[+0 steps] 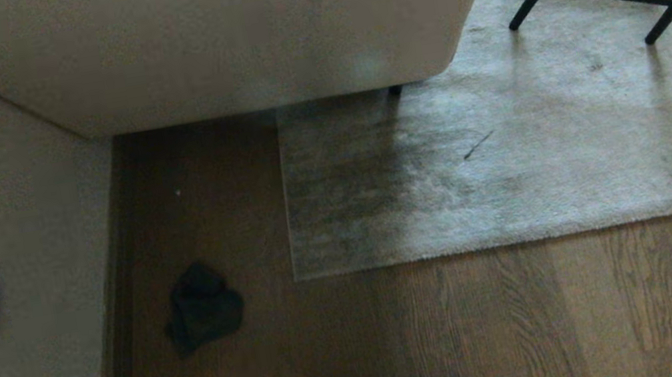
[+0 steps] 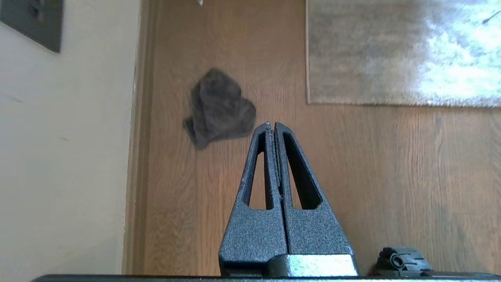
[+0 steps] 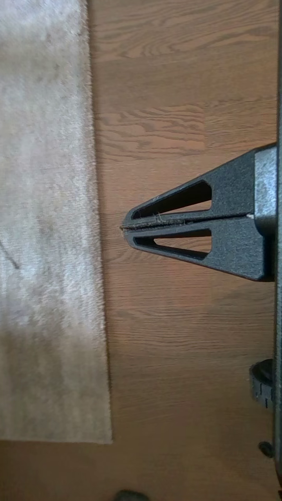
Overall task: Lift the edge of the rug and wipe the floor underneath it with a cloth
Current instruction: Pick up the rag
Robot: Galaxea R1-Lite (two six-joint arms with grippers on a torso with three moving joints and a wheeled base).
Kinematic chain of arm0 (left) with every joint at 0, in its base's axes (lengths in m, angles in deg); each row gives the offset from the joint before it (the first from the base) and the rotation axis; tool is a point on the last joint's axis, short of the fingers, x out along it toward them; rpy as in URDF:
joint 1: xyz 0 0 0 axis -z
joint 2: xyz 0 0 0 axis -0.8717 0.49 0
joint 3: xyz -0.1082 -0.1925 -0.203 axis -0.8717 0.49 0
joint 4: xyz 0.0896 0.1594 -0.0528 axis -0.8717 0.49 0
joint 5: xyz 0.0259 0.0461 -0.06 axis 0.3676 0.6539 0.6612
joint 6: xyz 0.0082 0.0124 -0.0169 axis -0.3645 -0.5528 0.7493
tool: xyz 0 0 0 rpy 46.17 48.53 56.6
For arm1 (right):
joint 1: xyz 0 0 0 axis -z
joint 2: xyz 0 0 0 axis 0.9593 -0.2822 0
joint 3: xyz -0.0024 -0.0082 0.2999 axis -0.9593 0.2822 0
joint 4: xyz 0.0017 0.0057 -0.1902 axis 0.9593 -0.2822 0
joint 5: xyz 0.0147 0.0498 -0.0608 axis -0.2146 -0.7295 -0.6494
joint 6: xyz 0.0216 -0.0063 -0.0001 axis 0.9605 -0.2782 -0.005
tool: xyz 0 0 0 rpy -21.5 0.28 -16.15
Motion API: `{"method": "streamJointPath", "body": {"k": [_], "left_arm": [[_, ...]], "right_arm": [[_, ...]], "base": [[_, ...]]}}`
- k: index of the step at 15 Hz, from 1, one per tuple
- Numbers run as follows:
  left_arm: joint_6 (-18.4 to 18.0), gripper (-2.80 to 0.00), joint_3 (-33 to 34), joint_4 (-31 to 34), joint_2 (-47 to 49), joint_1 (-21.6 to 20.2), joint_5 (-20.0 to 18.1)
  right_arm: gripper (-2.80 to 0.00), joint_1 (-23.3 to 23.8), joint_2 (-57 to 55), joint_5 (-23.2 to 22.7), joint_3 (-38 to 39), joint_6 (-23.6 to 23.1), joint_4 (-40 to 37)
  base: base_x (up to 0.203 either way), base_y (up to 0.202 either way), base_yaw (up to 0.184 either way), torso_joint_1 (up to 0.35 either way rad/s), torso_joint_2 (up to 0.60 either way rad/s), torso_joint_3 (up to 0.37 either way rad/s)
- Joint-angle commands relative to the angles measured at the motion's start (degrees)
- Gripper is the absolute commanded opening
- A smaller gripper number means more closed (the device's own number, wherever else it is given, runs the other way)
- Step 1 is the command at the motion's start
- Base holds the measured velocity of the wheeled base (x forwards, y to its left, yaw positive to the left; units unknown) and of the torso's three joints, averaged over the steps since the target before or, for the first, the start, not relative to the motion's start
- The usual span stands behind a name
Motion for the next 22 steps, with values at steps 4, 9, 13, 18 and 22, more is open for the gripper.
{"method": "streamJointPath", "body": {"k": [4,9,13,18,22], "left_arm": [[-0.06,-2.80,-0.02,-0.01,0.00,0.02,0.01],[-0.14,-2.80,-0.04,-0.01,0.00,-0.07,0.01],[-0.14,-2.80,-0.02,-0.01,0.00,-0.04,0.01],[-0.14,-2.80,-0.04,-0.01,0.00,-0.06,0.01],[-0.14,-2.80,-0.02,-0.01,0.00,-0.07,0.01]], "right_arm": [[-2.80,-0.02,0.00,0.00,0.00,0.00,0.02],[-2.80,-0.06,-0.02,0.00,0.00,0.00,0.02],[-2.80,0.02,-0.02,0.00,0.00,0.00,0.04],[-2.80,0.00,0.02,0.00,0.00,0.00,-0.01],[-2.80,-0.06,-0.06,0.00,0.00,0.00,-0.01]], "base": [[0.000,0.000,0.000,0.001,0.00,-0.199],[0.000,0.000,0.000,0.002,0.00,-0.195],[0.000,0.000,0.000,0.001,0.00,-0.197],[0.000,0.000,0.000,0.002,0.00,-0.201],[0.000,0.000,0.000,0.000,0.00,-0.197]]}}
